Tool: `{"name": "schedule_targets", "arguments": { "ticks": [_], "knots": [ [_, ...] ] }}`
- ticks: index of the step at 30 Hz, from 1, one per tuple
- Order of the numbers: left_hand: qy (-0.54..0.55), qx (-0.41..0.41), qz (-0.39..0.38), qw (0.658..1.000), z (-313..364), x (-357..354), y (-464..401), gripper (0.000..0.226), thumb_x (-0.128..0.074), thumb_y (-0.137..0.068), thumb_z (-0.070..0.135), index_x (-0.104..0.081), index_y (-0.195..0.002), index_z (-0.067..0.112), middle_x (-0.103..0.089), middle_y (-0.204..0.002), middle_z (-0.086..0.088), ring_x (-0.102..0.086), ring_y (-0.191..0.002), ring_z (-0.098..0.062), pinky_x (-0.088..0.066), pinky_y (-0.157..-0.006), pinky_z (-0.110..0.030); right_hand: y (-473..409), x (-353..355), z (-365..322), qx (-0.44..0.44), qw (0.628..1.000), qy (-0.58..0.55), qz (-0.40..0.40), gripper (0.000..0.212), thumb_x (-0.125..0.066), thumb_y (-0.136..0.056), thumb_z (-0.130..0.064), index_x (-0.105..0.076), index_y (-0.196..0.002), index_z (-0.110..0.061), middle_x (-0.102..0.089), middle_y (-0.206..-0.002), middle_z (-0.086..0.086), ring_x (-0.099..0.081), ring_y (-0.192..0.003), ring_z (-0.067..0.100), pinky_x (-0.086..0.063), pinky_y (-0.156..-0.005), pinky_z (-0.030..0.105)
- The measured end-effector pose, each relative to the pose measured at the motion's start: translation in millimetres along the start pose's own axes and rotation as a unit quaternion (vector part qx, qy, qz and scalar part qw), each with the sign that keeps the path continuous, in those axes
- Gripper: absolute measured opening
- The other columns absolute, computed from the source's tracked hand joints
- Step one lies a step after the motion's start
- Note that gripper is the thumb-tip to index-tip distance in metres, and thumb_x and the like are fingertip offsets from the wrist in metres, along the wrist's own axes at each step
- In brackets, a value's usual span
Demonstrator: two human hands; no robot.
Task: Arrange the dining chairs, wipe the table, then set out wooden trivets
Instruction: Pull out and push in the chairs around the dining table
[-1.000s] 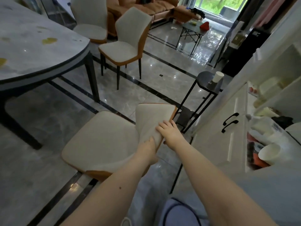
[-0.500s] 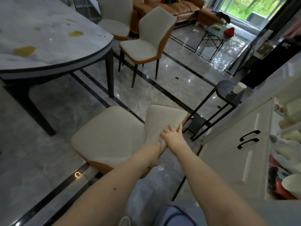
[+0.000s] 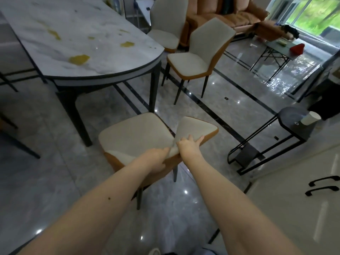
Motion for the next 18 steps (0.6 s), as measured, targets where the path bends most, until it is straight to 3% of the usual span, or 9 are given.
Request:
{"name": "schedule_targets", "arguments": {
  "ticks": [5, 8, 10, 13, 18],
  "knots": [
    [-0.04, 0.062, 0.013, 0.997, -51.0, 8.5, 9.6, 0.057, -0.049, -0.094, 0.03, -0.025, -0.144, 0.017, -0.05, -0.134, -0.01, -0.05, -0.12, -0.028, -0.039, -0.099, -0.036, -14.0, 10.4, -40.4, 0.056, 0.998, 0.014, 0.021, 0.035, -0.059, -0.083, -0.005, -0.056, -0.115, -0.017, -0.049, -0.118, 0.011, -0.038, -0.123, 0.036, 0.004, -0.1, 0.079],
    [-0.019, 0.095, 0.029, 0.995, -64.6, 17.6, 7.8, 0.05, -0.053, -0.093, 0.034, -0.036, -0.138, 0.02, -0.054, -0.129, -0.006, -0.052, -0.116, -0.024, -0.041, -0.098, -0.036, -28.7, 14.6, -46.6, 0.093, 0.995, -0.003, 0.024, 0.034, -0.063, -0.079, -0.008, -0.057, -0.111, -0.019, -0.051, -0.114, 0.009, -0.041, -0.12, 0.035, 0.004, -0.1, 0.078],
    [0.001, 0.127, 0.021, 0.992, -69.3, 20.4, 2.4, 0.046, -0.057, -0.091, 0.035, -0.043, -0.131, 0.021, -0.056, -0.125, -0.004, -0.053, -0.113, -0.023, -0.043, -0.097, -0.037, -36.5, 19.3, -44.4, 0.156, 0.987, -0.029, 0.014, 0.031, -0.065, -0.08, -0.013, -0.057, -0.109, -0.02, -0.052, -0.111, 0.006, -0.044, -0.119, 0.034, -0.006, -0.106, 0.071],
    [0.042, 0.178, -0.008, 0.983, -79.7, 19.3, -2.1, 0.048, -0.065, -0.084, 0.036, -0.049, -0.127, 0.023, -0.057, -0.12, -0.001, -0.054, -0.109, -0.021, -0.044, -0.094, -0.035, -40.9, 26.1, -21.4, 0.249, 0.967, -0.052, 0.018, 0.035, -0.069, -0.081, -0.022, -0.056, -0.114, -0.023, -0.056, -0.115, 0.001, -0.048, -0.115, 0.026, -0.026, -0.107, 0.048],
    [0.066, 0.223, -0.012, 0.972, -85.0, 12.6, -6.2, 0.046, -0.068, -0.081, 0.038, -0.052, -0.123, 0.027, -0.059, -0.112, 0.002, -0.055, -0.102, -0.017, -0.046, -0.089, -0.034, -70.6, 25.1, 20.2, 0.281, 0.957, -0.022, 0.066, 0.034, -0.065, -0.084, -0.021, -0.052, -0.114, -0.027, -0.058, -0.114, -0.002, -0.052, -0.113, 0.024, -0.026, -0.109, 0.047]
  ]
}}
Point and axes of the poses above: each hand's wrist, its own y-axis away from the middle knuckle, its own x-axis out of the back of the hand, z = x × y, the point moved 9 cm from there along -y, towards the middle knuckle
